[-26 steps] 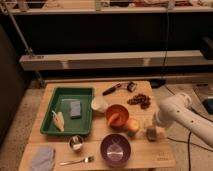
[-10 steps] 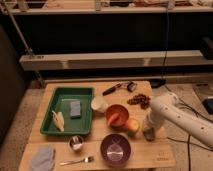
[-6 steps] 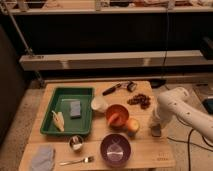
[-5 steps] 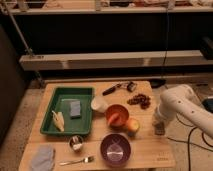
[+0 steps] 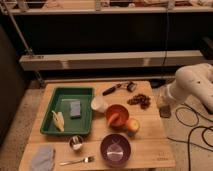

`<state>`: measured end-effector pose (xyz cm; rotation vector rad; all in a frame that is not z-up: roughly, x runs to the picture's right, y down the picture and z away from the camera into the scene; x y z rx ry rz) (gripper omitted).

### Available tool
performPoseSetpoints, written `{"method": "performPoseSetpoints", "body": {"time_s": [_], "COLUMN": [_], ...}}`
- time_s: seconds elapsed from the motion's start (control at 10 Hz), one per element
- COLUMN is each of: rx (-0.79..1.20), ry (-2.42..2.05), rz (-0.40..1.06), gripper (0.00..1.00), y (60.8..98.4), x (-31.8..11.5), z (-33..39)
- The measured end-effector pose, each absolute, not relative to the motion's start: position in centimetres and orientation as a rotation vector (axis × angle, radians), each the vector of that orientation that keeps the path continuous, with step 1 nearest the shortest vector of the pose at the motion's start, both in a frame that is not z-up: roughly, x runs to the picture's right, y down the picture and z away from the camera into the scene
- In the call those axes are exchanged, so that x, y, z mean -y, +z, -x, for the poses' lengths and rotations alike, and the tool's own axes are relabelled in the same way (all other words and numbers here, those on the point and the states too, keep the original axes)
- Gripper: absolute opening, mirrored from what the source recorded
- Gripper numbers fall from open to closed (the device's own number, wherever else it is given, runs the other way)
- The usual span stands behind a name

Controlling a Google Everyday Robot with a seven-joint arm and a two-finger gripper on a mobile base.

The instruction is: Wipe tray with eraser

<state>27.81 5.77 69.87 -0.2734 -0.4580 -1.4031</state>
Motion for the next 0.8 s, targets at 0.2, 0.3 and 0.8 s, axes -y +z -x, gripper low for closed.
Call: {"method": "performPoseSetpoints", "body": {"time_s": [0.2, 0.3, 0.8], "rx": [0.492, 0.514, 0.654], "ry": [-1.452, -1.484, -1.64], "rz": [0.203, 0.166, 0.012], "gripper": [0.0, 0.0, 0.0], "y": [68.6, 68.0, 65.7], "x": [-3.7, -2.9, -1.5], "z": [-24.2, -21.5, -8.7]}}
